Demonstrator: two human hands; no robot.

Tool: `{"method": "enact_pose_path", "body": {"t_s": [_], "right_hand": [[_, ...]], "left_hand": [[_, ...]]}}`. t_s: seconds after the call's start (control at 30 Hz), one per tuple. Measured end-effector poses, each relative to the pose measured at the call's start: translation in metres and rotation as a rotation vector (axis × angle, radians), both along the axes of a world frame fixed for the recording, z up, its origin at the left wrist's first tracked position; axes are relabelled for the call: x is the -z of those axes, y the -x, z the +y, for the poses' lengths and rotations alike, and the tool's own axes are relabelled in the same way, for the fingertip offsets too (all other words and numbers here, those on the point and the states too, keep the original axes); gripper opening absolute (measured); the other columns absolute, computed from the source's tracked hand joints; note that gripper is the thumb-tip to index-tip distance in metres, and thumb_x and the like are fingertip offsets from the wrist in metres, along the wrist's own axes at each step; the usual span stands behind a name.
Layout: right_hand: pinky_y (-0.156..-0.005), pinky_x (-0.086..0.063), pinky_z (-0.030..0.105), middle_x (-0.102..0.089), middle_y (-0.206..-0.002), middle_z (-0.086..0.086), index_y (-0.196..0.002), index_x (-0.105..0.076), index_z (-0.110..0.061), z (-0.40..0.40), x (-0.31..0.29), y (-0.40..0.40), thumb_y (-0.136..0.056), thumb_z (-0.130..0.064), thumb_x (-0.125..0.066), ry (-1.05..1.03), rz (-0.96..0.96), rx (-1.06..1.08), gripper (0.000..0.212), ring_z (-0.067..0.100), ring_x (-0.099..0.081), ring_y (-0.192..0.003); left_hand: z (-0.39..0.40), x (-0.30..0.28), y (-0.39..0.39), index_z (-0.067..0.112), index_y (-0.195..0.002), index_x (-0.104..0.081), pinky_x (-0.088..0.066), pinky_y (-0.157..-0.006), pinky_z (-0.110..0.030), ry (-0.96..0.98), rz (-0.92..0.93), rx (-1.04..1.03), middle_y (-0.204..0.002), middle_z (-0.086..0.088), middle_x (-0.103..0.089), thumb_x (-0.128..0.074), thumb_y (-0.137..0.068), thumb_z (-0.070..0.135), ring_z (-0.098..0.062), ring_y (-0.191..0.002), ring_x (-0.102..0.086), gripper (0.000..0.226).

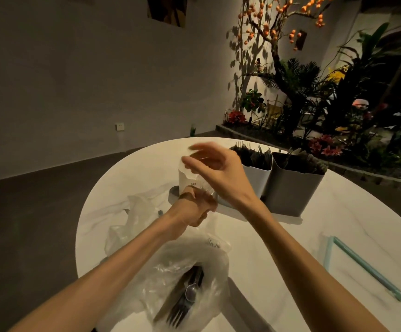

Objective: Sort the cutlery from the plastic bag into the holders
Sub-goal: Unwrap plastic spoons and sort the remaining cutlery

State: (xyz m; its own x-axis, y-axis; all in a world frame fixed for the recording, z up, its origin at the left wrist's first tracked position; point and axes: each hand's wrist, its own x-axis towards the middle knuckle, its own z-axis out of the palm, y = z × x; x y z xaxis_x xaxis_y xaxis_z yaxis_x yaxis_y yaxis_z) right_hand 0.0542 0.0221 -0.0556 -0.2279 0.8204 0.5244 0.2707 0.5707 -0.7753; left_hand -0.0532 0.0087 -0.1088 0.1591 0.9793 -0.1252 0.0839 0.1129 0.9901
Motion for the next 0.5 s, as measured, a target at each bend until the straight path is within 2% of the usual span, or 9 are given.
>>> {"method": "enact_pose_path", "body": {"t_s": [0.03, 0.1, 0.23, 0.3, 0.33, 0.37, 0.43, 0.47, 0.5], "right_hand": [[-0.084, -0.061, 0.033, -0.077, -0.095, 0.0, -0.108, -0.075, -0.01, 0.0, 0.001, 0.003, -0.095, -0.034, -0.068, -0.032, -0.116, 0.002, 0.028, 0.008, -0.074, -0.089], [-0.08, -0.061, 0.031, -0.077, -0.086, -0.002, -0.096, -0.078, -0.008, -0.003, 0.005, 0.006, -0.103, -0.038, -0.054, -0.081, -0.248, 0.055, 0.039, 0.003, -0.073, -0.08], [-0.076, -0.058, 0.029, -0.075, -0.082, -0.004, -0.09, -0.076, -0.01, -0.005, 0.007, 0.002, -0.106, -0.038, -0.047, -0.194, -0.421, 0.064, 0.044, 0.005, -0.069, -0.076], [-0.073, -0.056, 0.031, -0.07, -0.078, -0.006, -0.088, -0.073, -0.012, -0.004, 0.005, 0.002, -0.107, -0.038, -0.045, -0.256, -0.517, 0.043, 0.043, 0.007, -0.066, -0.072], [-0.072, -0.055, 0.031, -0.067, -0.076, -0.007, -0.087, -0.071, -0.013, -0.004, 0.003, 0.003, -0.107, -0.038, -0.044, -0.282, -0.553, 0.036, 0.043, 0.007, -0.064, -0.071], [-0.071, -0.054, 0.03, -0.064, -0.073, -0.009, -0.086, -0.07, -0.012, -0.004, 0.001, 0.004, -0.107, -0.038, -0.043, -0.291, -0.576, 0.027, 0.043, 0.007, -0.061, -0.068], [-0.066, -0.051, 0.029, -0.058, -0.068, -0.01, -0.083, -0.067, -0.013, -0.004, -0.005, 0.005, -0.107, -0.04, -0.042, -0.306, -0.626, 0.026, 0.044, 0.009, -0.057, -0.063], [-0.062, -0.049, 0.03, -0.058, -0.067, -0.008, -0.081, -0.067, -0.015, -0.001, -0.009, 0.005, -0.106, -0.044, -0.04, -0.355, -0.688, 0.063, 0.047, 0.011, -0.056, -0.061], [-0.058, -0.048, 0.031, -0.059, -0.067, -0.007, -0.081, -0.068, -0.018, 0.001, -0.014, 0.004, -0.105, -0.05, -0.038, -0.432, -0.769, 0.129, 0.05, 0.013, -0.055, -0.059]], "left_hand": [[0.0, -0.002, 0.001, 0.013, -0.069, -0.045, -0.025, -0.046, -0.023, 0.007, -0.015, 0.016, -0.045, 0.007, -0.039, -0.055, -0.09, -0.006, -0.007, -0.041, -0.033, 0.03], [0.001, -0.003, 0.003, 0.012, -0.068, -0.041, -0.021, -0.048, -0.025, 0.018, -0.019, 0.012, -0.045, 0.004, -0.034, -0.05, -0.09, -0.007, -0.009, -0.041, -0.028, 0.031], [0.001, -0.002, 0.006, 0.017, -0.07, -0.038, -0.018, -0.049, -0.027, 0.02, -0.003, -0.077, -0.048, 0.001, -0.032, -0.048, -0.09, -0.006, -0.013, -0.046, -0.026, 0.032], [0.002, -0.005, 0.003, 0.022, -0.073, -0.038, -0.029, -0.046, -0.026, 0.0, -0.009, -0.072, -0.056, 0.007, -0.04, -0.047, -0.099, -0.001, -0.009, -0.05, -0.035, 0.036], [0.001, -0.007, 0.001, 0.028, -0.077, -0.04, -0.041, -0.052, -0.022, -0.009, -0.019, -0.052, -0.067, 0.012, -0.046, -0.047, -0.103, 0.002, -0.004, -0.058, -0.044, 0.038], [0.001, -0.009, 0.0, 0.033, -0.081, -0.04, -0.049, -0.066, -0.019, -0.027, -0.017, -0.038, -0.079, 0.016, -0.047, -0.048, -0.105, 0.004, 0.002, -0.069, -0.048, 0.038], [0.004, -0.01, 0.002, 0.038, -0.087, -0.038, -0.051, -0.093, -0.028, -0.065, 0.001, -0.064, -0.092, 0.018, -0.046, -0.053, -0.103, 0.006, 0.003, -0.082, -0.049, 0.039], [0.006, -0.012, 0.003, 0.039, -0.091, -0.04, -0.05, -0.098, -0.033, -0.068, -0.004, -0.063, -0.094, 0.018, -0.048, -0.056, -0.101, 0.006, 0.001, -0.084, -0.05, 0.038], [0.005, -0.016, 0.003, 0.038, -0.096, -0.042, -0.051, -0.094, -0.033, -0.076, 0.005, -0.053, -0.094, 0.015, -0.05, -0.058, -0.1, 0.008, -0.001, -0.084, -0.052, 0.035]]}}
